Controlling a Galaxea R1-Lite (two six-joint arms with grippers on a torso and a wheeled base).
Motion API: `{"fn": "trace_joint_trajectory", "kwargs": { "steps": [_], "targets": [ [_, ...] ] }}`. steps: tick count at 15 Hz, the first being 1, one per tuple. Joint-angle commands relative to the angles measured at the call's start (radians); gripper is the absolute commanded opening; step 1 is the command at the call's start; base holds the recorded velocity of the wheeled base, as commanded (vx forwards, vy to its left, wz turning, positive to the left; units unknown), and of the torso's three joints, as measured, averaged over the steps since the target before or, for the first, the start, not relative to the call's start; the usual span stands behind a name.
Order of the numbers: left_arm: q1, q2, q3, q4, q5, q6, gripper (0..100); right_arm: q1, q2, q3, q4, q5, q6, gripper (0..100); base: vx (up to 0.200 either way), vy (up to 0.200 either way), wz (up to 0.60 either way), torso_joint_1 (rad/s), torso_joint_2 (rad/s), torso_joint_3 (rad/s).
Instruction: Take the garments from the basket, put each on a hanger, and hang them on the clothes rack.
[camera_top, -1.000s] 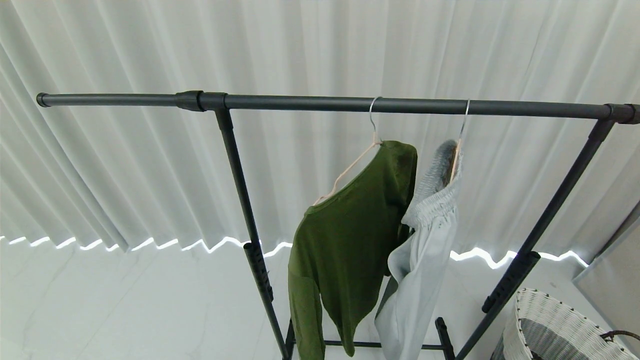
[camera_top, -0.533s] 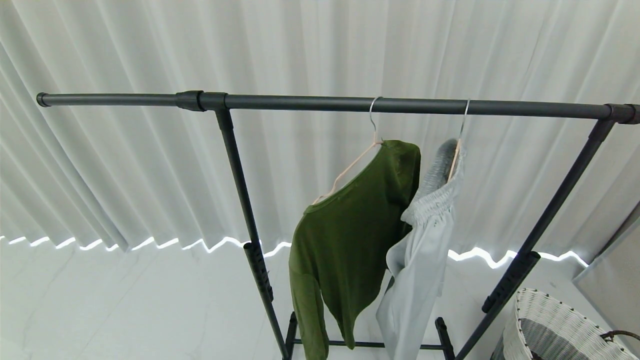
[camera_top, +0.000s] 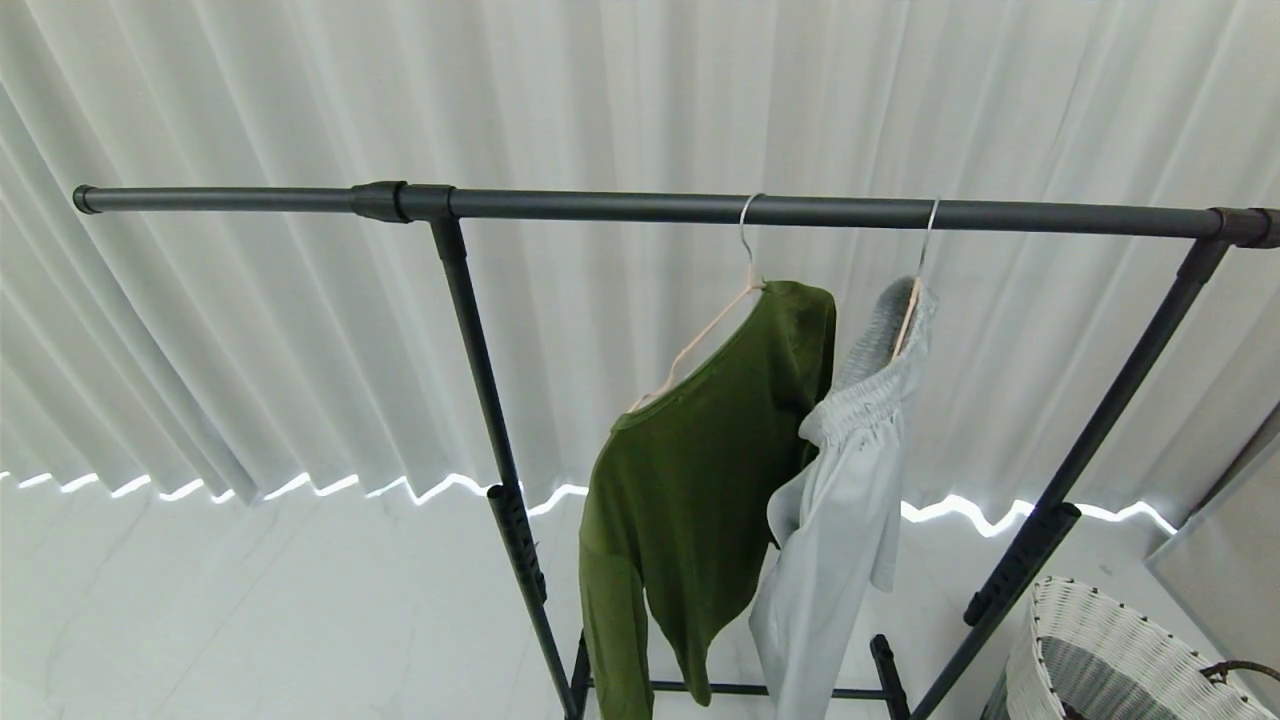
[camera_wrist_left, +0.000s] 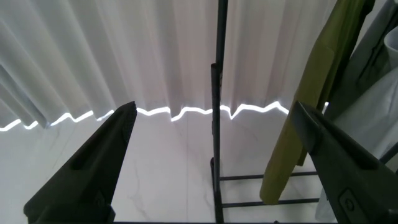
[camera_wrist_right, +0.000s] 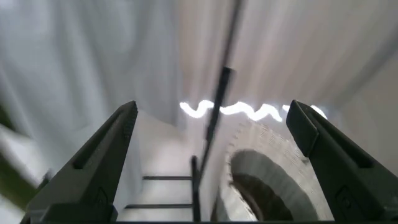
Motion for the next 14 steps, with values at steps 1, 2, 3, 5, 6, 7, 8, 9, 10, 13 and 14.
{"fn": "trace_joint_trajectory", "kwargs": {
  "steps": [1, 2, 3, 5, 6, 7, 8, 9, 10, 13, 14],
  "targets": [
    [0.0, 0.0, 0.0, 0.001, 0.0, 0.0, 100, 0.022, 0.003, 0.004, 0.017, 0.033, 0.057, 100, 0.0, 0.0, 0.0, 0.0, 0.0, 0.0],
    [0.0, 0.0, 0.0, 0.001, 0.0, 0.0, 100, 0.027, 0.002, 0.004, 0.012, 0.093, 0.013, 100, 0.0, 0.0, 0.0, 0.0, 0.0, 0.0],
    [0.0, 0.0, 0.0, 0.001, 0.0, 0.0, 100, 0.027, 0.002, 0.004, 0.011, 0.102, -0.069, 100, 0.0, 0.0, 0.0, 0.0, 0.0, 0.0],
    [0.0, 0.0, 0.0, 0.0, 0.0, 0.0, 100, 0.036, 0.003, 0.004, 0.024, 0.116, -0.109, 100, 0.0, 0.0, 0.0, 0.0, 0.0, 0.0],
    [0.0, 0.0, 0.0, 0.0, 0.0, 0.0, 100, 0.065, 0.003, 0.004, 0.038, 0.136, -0.127, 100, 0.0, 0.0, 0.0, 0.0, 0.0, 0.0],
    [0.0, 0.0, 0.0, 0.001, 0.0, 0.0, 100, 0.104, -0.002, 0.004, 0.041, 0.139, -0.133, 100, 0.0, 0.0, 0.0, 0.0, 0.0, 0.0],
    [0.0, 0.0, 0.0, 0.001, 0.0, 0.0, 100, 0.131, -0.04, 0.004, 0.041, 0.147, -0.126, 100, 0.0, 0.0, 0.0, 0.0, 0.0, 0.0],
    [0.0, 0.0, 0.0, 0.001, 0.0, 0.0, 100, 0.119, -0.086, 0.004, 0.038, 0.137, -0.103, 100, 0.0, 0.0, 0.0, 0.0, 0.0, 0.0],
    [0.0, 0.0, 0.0, 0.0, 0.0, 0.0, 100, 0.111, -0.095, 0.004, 0.021, 0.124, -0.076, 100, 0.0, 0.0, 0.0, 0.0, 0.0, 0.0],
    [0.0, 0.0, 0.0, 0.0, 0.0, 0.0, 100, 0.111, -0.095, 0.004, 0.009, 0.048, -0.05, 100, 0.0, 0.0, 0.0, 0.0, 0.0, 0.0],
    [0.0, 0.0, 0.0, 0.0, 0.0, 0.0, 100, 0.111, -0.095, 0.004, 0.007, 0.047, -0.038, 100, 0.0, 0.0, 0.0, 0.0, 0.0, 0.0]
  ]
}}
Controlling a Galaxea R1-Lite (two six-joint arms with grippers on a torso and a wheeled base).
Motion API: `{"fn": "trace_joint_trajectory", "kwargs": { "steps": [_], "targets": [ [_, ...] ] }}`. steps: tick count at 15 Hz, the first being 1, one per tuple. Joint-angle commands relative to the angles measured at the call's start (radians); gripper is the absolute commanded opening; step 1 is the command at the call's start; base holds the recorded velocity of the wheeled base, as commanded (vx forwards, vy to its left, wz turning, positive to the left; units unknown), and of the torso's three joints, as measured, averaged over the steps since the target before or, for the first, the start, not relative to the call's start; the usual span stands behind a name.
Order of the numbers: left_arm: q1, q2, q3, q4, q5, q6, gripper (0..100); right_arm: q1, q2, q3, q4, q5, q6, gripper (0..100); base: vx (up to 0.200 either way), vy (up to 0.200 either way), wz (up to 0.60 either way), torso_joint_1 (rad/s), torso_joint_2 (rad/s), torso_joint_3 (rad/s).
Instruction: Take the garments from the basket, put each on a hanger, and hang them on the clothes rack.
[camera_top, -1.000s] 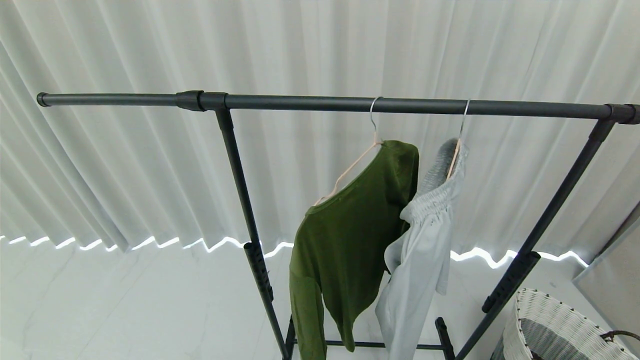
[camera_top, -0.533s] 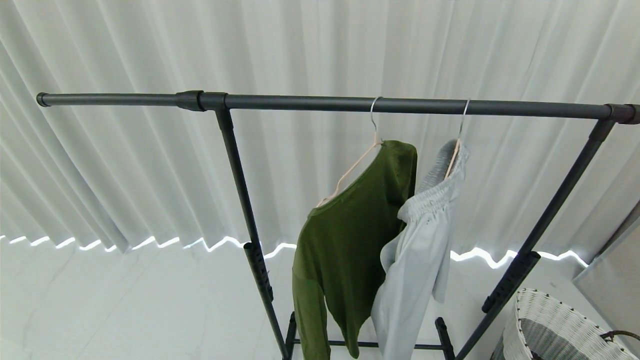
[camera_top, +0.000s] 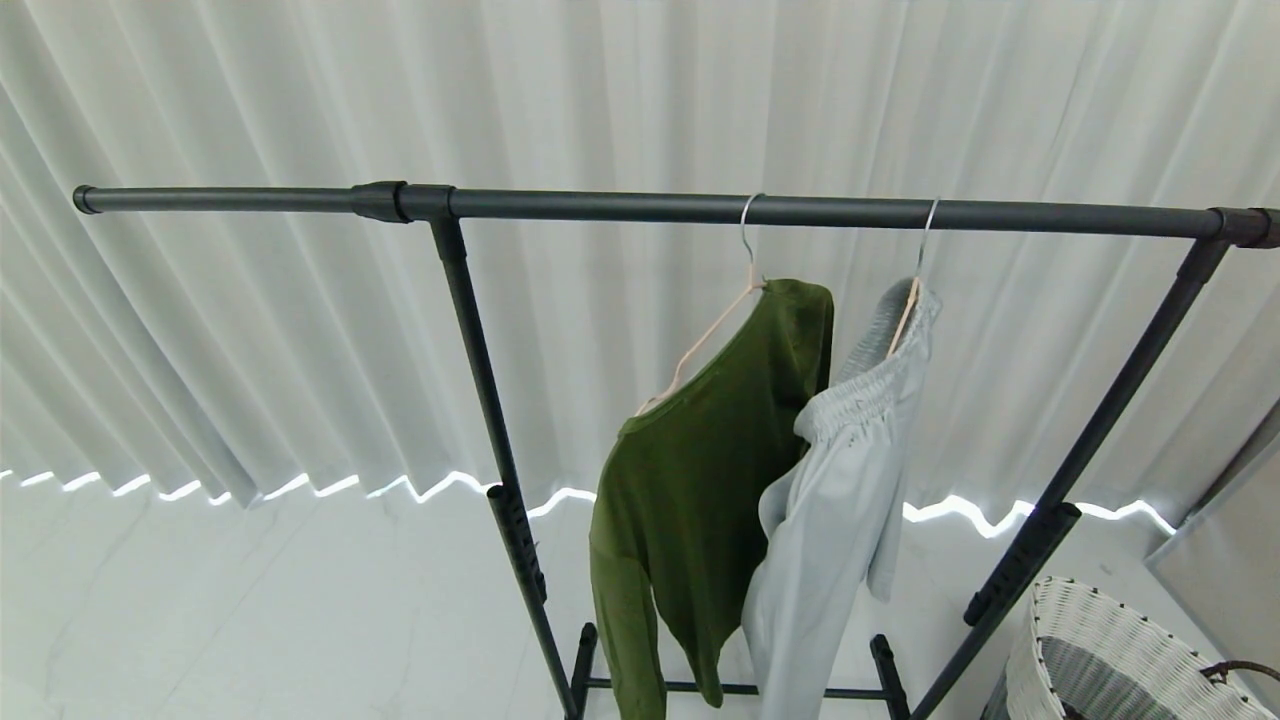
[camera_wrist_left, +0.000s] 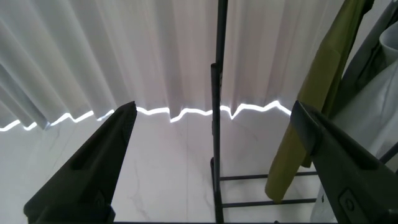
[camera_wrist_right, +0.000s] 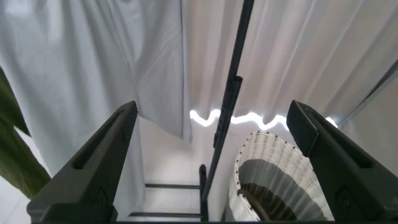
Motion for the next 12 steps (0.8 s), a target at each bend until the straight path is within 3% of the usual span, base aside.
{"fn": "trace_joint_trajectory", "kwargs": {
  "steps": [1, 12],
  "targets": [
    [0.0, 0.0, 0.0, -0.001, 0.0, 0.0, 100, 0.0, -0.008, 0.0, -0.001, -0.002, 0.011, 100, 0.0, 0.0, 0.0, 0.0, 0.0, 0.0],
    [0.0, 0.0, 0.0, 0.001, 0.0, 0.0, 100, 0.0, -0.008, 0.0, -0.003, -0.002, 0.014, 100, 0.0, 0.0, 0.0, 0.0, 0.0, 0.0]
  ]
}}
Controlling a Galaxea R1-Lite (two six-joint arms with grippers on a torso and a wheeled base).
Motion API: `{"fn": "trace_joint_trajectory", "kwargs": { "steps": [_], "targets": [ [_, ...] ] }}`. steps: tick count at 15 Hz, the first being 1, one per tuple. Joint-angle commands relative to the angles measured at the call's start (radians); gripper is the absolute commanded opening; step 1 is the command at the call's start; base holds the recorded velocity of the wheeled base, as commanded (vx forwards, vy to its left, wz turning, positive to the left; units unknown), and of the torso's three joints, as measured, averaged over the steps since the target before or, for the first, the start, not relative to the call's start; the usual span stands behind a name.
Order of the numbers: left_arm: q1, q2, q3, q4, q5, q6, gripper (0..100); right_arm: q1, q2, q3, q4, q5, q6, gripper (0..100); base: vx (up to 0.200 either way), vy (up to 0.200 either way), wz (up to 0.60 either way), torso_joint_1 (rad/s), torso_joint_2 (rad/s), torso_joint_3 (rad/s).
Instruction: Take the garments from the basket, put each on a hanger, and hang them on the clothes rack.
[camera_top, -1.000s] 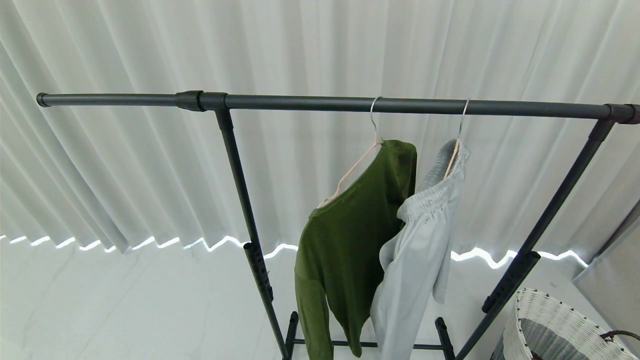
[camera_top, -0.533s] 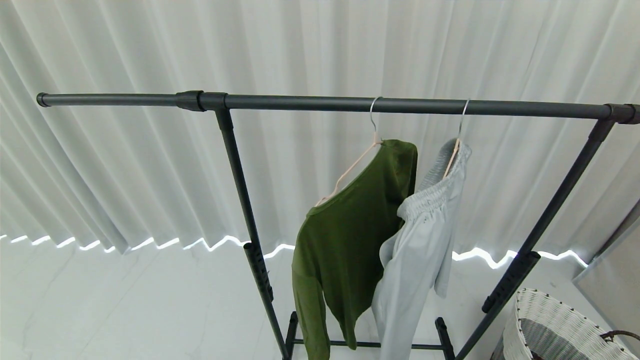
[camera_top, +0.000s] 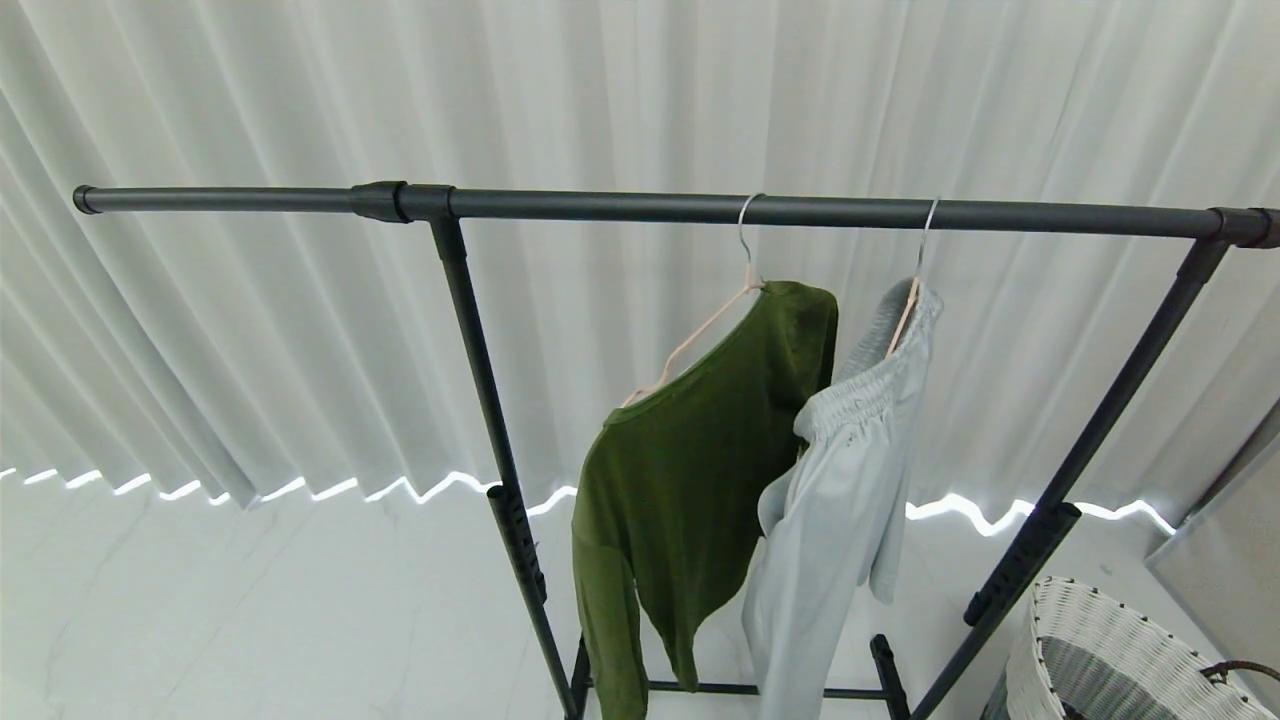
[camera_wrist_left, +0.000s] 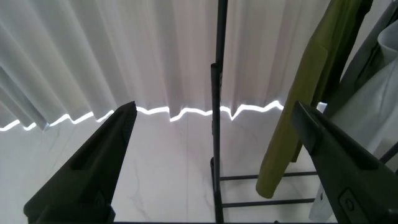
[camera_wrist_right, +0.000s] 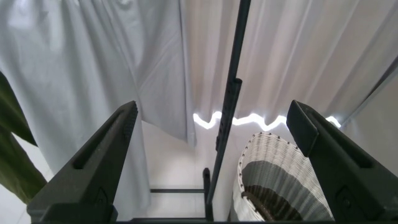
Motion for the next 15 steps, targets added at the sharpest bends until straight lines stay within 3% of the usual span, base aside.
{"fn": "trace_joint_trajectory", "kwargs": {
  "steps": [1, 15],
  "targets": [
    [0.0, 0.0, 0.0, -0.001, 0.0, 0.0, 100, 0.0, -0.001, 0.0, 0.0, 0.0, 0.0, 100, 0.0, 0.0, 0.0, 0.0, 0.0, 0.0],
    [0.0, 0.0, 0.0, 0.0, 0.0, 0.0, 100, 0.0, -0.001, 0.0, 0.0, 0.0, 0.0, 100, 0.0, 0.0, 0.0, 0.0, 0.0, 0.0]
  ]
}}
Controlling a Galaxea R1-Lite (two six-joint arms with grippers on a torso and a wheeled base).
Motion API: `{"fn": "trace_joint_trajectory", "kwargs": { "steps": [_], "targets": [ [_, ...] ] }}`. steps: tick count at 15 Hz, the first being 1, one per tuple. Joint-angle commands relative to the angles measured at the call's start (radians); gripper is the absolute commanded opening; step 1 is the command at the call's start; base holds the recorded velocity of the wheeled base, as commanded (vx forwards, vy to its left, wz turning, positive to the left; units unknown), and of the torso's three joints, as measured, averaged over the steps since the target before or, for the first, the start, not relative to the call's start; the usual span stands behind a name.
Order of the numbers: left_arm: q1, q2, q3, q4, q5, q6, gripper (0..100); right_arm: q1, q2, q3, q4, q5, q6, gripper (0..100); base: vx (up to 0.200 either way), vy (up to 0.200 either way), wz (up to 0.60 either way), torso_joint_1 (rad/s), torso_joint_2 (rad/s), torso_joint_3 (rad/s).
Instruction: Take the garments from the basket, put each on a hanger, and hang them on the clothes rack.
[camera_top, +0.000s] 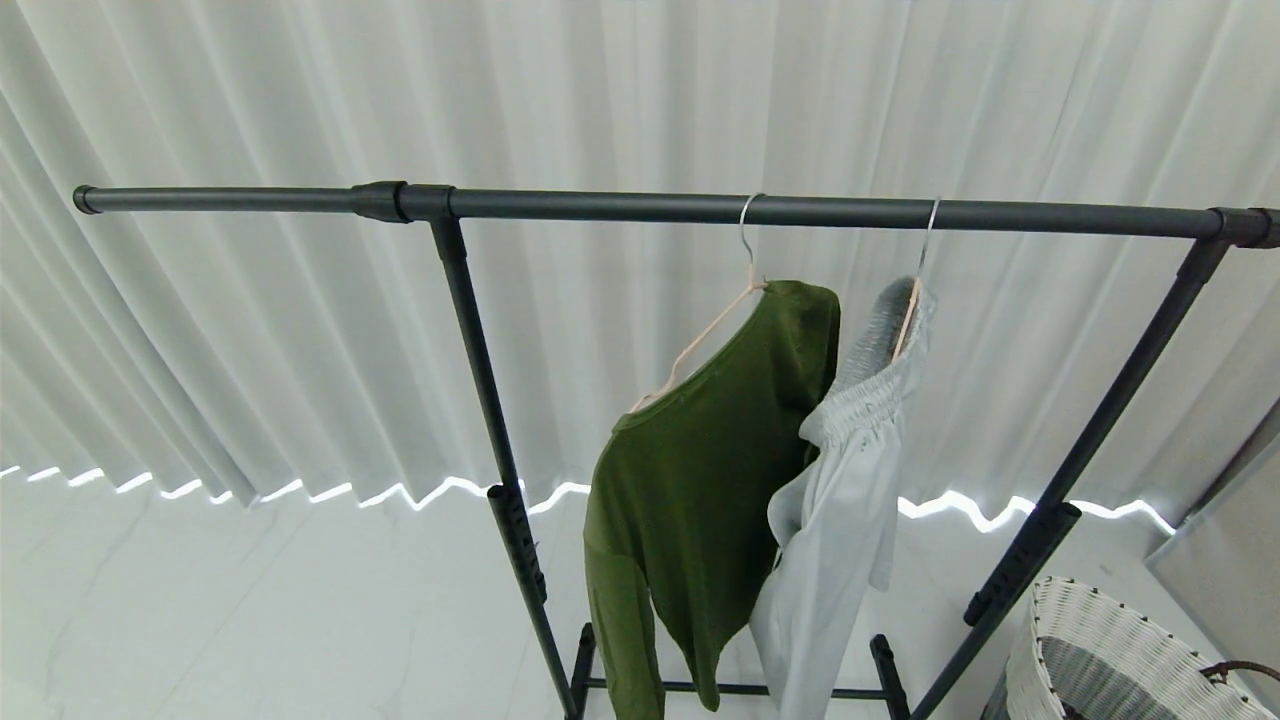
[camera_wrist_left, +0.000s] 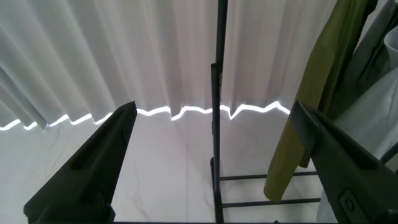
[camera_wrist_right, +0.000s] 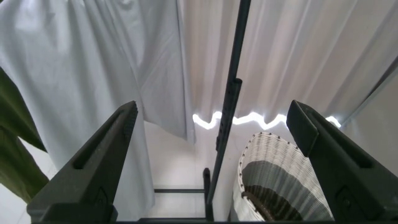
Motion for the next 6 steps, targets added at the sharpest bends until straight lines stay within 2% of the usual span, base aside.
{"fn": "trace_joint_trajectory", "kwargs": {
  "steps": [1, 6],
  "targets": [
    [0.0, 0.0, 0.0, 0.0, 0.0, 0.0, 100, 0.0, -0.001, 0.0, 0.0, 0.0, -0.001, 100, 0.0, 0.0, 0.0, 0.0, 0.0, 0.0],
    [0.0, 0.0, 0.0, 0.0, 0.0, 0.0, 100, 0.0, -0.001, 0.0, 0.0, -0.003, -0.001, 100, 0.0, 0.0, 0.0, 0.0, 0.0, 0.0]
  ]
}}
